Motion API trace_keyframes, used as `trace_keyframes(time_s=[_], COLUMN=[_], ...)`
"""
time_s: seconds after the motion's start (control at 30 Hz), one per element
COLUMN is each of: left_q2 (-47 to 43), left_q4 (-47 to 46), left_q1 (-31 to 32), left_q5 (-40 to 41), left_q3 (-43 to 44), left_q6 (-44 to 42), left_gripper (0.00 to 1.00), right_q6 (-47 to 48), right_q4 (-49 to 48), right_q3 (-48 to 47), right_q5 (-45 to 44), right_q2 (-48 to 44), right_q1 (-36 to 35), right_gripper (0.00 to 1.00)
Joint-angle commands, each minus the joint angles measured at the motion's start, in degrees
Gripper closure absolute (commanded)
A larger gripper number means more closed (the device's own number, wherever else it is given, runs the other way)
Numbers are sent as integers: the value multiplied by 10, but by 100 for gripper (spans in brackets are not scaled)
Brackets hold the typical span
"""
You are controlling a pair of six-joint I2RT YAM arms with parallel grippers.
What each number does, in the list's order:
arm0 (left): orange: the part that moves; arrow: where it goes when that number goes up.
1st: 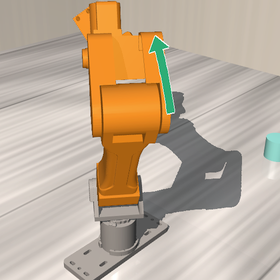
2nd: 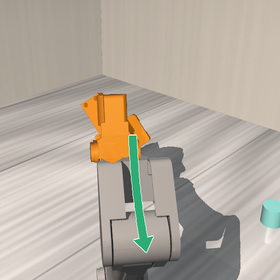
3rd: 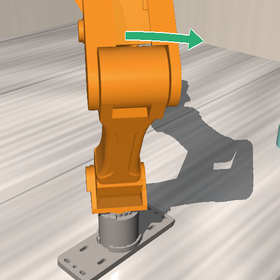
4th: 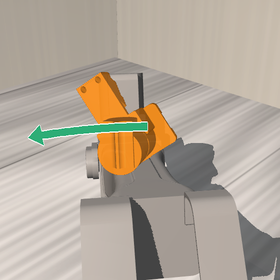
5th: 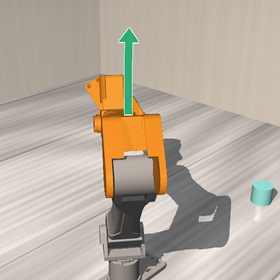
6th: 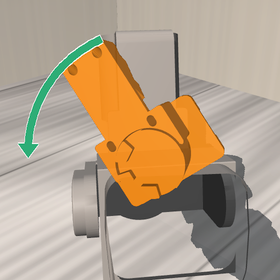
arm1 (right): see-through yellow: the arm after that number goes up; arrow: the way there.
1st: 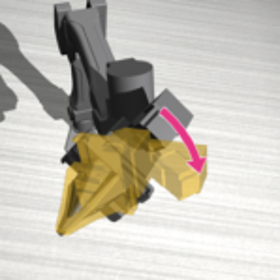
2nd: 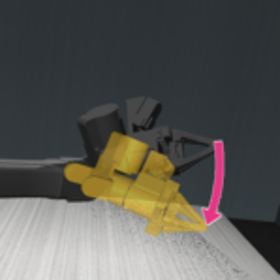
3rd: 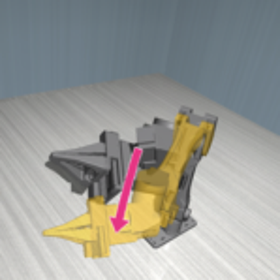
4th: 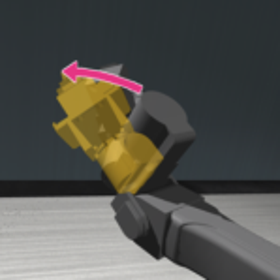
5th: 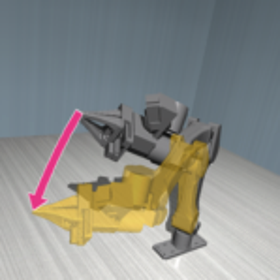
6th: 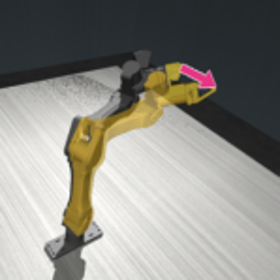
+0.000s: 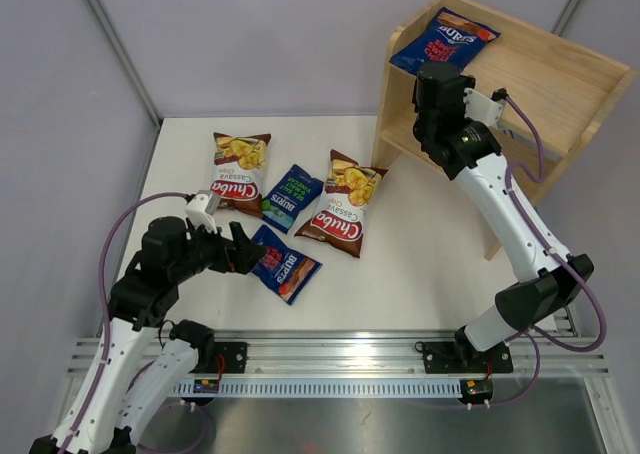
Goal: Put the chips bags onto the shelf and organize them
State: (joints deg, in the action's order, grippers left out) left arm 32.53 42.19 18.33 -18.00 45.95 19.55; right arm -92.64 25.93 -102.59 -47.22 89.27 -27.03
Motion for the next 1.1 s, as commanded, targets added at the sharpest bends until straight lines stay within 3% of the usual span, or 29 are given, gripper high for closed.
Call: trace_keyframes(time_s=[0.0, 0.1, 0.33, 0.43, 0.7, 1.07], left_q2=[-19, -19, -24, -27, -34, -35], left_q4=[-36, -37, -39, -40, -41, -37], left_q1=[0, 0, 0, 0, 1, 2], left_q5=[-7, -9, -8, -8, -10, 1], left_q3=[-4, -6, -9, -10, -10, -9], left_q6=[5, 6, 8, 8, 8, 11], left_gripper=[1, 1, 1, 1, 1, 1], right_q6=[-3, 11, 36, 50, 66, 74], right_q4=[-10, -26, -56, -57, -27, 73], right_q3=[-17, -18, -31, -49, -45, -68], right_q5=[-2, 5, 36, 47, 41, 48], right_q2=[10, 18, 37, 47, 22, 4], right_q1=[14, 19, 22, 22, 21, 22], right_gripper=[94, 84, 83, 77, 36, 21])
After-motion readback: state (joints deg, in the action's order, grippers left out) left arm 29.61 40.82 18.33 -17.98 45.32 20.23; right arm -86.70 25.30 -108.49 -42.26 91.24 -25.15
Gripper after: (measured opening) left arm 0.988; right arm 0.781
